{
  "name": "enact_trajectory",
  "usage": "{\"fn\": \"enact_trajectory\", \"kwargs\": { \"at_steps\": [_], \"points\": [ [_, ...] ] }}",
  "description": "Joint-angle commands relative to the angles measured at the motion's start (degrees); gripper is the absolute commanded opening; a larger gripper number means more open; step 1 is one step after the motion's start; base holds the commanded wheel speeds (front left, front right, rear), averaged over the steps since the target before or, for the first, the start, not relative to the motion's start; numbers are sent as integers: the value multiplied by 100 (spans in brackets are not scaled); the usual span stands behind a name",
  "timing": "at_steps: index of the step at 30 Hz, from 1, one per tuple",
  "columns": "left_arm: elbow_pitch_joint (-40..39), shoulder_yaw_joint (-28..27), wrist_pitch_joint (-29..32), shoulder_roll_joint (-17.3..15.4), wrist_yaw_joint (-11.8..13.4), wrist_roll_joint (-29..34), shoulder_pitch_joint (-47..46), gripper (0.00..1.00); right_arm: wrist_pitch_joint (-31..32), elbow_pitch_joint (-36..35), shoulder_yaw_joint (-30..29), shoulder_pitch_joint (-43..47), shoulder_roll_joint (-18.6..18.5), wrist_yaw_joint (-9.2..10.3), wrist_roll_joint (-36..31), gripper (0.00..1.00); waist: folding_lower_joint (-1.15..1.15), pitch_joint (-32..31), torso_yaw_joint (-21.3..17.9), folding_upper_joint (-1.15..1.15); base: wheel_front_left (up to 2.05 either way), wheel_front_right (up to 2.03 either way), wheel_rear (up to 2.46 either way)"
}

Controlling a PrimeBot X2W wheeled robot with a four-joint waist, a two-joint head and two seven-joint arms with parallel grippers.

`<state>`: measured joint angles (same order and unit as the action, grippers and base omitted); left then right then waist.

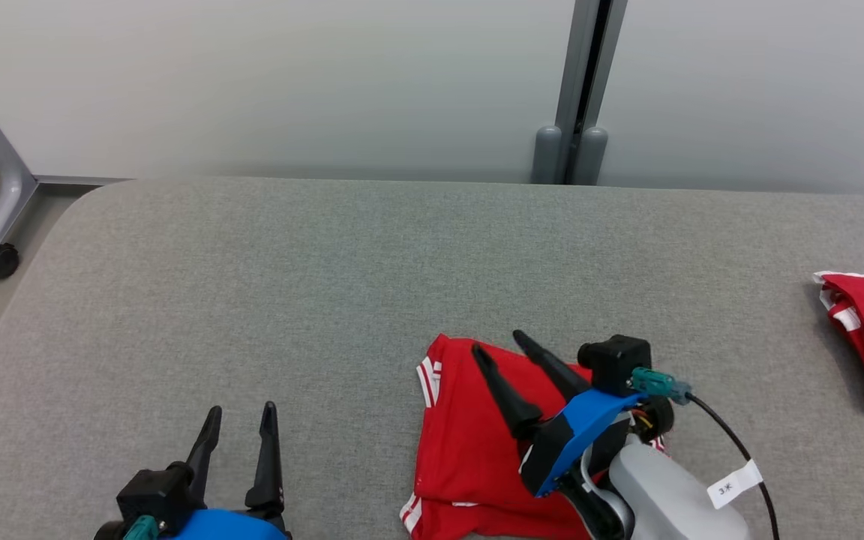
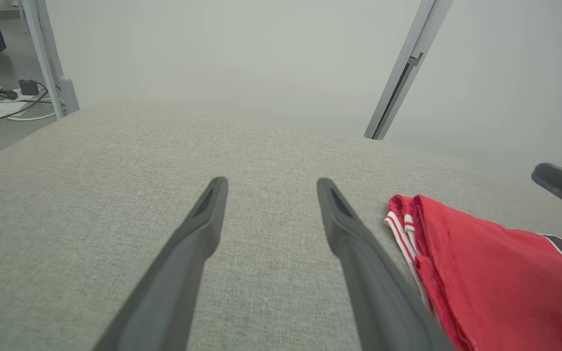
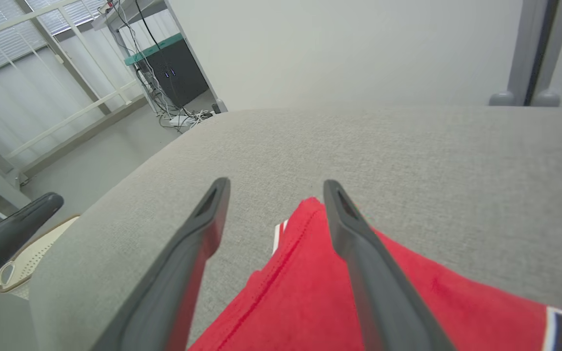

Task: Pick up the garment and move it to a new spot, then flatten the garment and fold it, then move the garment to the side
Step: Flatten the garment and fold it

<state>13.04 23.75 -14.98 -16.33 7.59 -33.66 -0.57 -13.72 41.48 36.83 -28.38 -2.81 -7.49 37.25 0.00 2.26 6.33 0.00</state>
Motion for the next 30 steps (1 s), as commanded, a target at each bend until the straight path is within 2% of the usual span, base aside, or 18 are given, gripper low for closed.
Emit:
{"fn": "enact_trajectory", "kwargs": {
  "at_steps": [1, 6, 11, 16, 22, 30],
  "points": [
    [-20, 43, -17, 9, -25, 71, -151, 100, -74, 109, -231, -94, -15, -1, -303, 100, 0, -8, -66, 0, 0, 0, 0],
    [-54, 146, -19, 101, -34, 185, -291, 100, -147, 152, -1280, 116, -16, -1, -1411, 100, 0, -33, -265, 0, 0, 0, 0],
    [0, 158, -22, 182, -5, 216, -307, 100, -150, -537, -2526, 825, -15, -1, -2474, 100, 0, -101, -496, 0, 0, 0, 0],
    [66, 56, -24, 252, -19, 215, -116, 100, -152, -1366, -3380, 1771, -10, -1, -3093, 100, 0, -185, -690, 0, 0, 0, 0],
    [84, -282, -25, 296, -9, 282, 279, 100, -150, -2032, -3831, 2595, -10, -1, -3224, 100, 0, -235, -817, 0, 0, 0, 0],
    [145, -590, -26, 383, -114, 528, 482, 100, -143, -2269, -3774, 2875, -11, -1, -3038, 100, 0, -212, -865, 0, 0, 0, 0]
  ]
}}
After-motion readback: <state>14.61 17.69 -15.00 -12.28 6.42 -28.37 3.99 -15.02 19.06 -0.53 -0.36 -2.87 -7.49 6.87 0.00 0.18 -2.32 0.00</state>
